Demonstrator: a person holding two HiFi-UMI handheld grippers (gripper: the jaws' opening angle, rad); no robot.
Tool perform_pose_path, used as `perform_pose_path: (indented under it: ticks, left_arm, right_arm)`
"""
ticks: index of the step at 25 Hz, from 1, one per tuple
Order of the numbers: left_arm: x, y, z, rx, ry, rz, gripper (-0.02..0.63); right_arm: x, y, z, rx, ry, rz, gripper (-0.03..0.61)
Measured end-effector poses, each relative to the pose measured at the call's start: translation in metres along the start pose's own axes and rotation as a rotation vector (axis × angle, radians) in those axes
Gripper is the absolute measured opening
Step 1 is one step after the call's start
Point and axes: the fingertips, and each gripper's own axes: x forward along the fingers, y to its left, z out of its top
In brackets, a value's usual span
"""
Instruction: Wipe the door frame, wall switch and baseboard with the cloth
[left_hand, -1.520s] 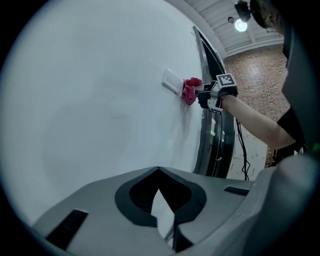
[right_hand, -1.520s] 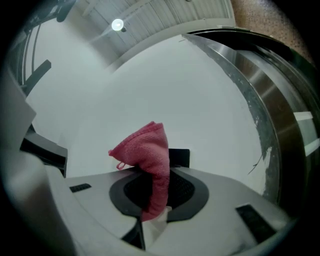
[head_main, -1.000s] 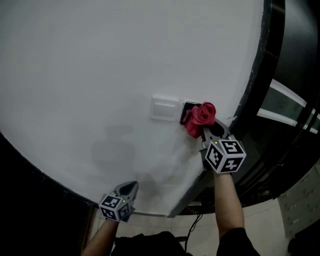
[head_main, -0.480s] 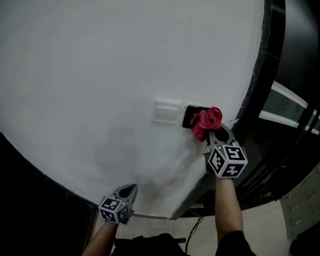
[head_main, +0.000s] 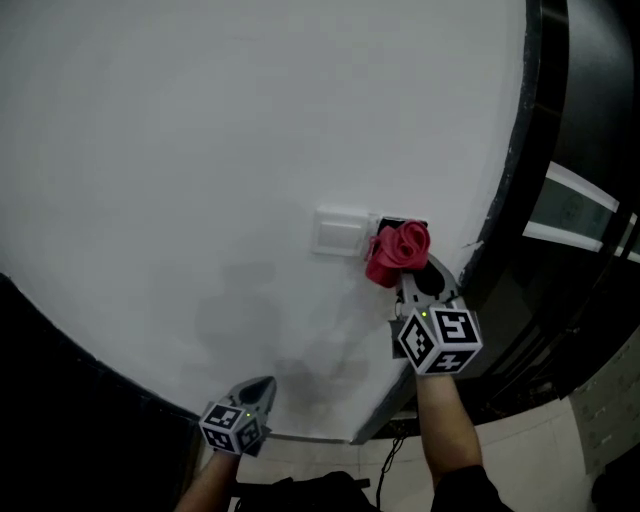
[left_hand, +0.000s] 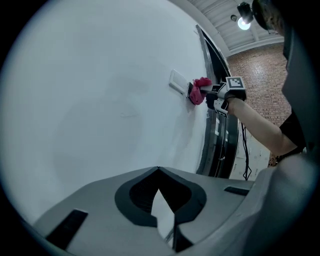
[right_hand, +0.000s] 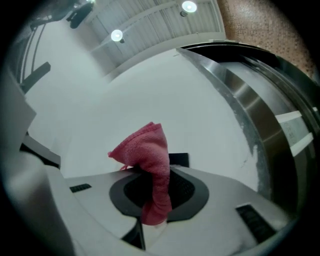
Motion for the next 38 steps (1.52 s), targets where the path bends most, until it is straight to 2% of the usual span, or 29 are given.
perform_pose_path:
  ticks: [4,6,12,15,22,27,38]
  left_arm:
    - [-0.007,0.005,0.004,-0.006,-0.015,0.004,-0.009]
    - [-0.009,0.008,0.006,-0.020,-0.035,0.010,-0.009]
    - [-0.026,0.028,0.006,-0.044,-0.078,0.059,-0.009]
    - [-0.026,0.029,0.008,-0.062,-0.081,0.062,-0.009]
    - [-0.015,0.012,0.010,-0.031,-0.051,0.025,-0.009]
    - [-0.001,-0.002,0.012,-0.022,-0.047,-0.010,-0.009]
    - [0.013,-0.025,0.010,-0.011,-0.031,-0.037,-0.009]
  right_arm:
    - [0.024,0.074,-0.001,-0.050,0.024,0.170,0.061]
    - [0.039,0.099,-0.003,-0.062,0.042,0.219,0.061]
    - [0.067,0.123,-0.010,-0.097,0.073,0.223,0.061]
    - [0.062,0.110,-0.008,-0.151,0.074,0.196,0.061]
    - [0.041,0.057,-0.008,-0.166,0.072,0.105,0.063]
    - [0.032,0.023,-0.001,-0.099,0.052,0.089,0.063]
    - [0.009,-0.026,-0.006,-0.107,0.062,0.027,0.063]
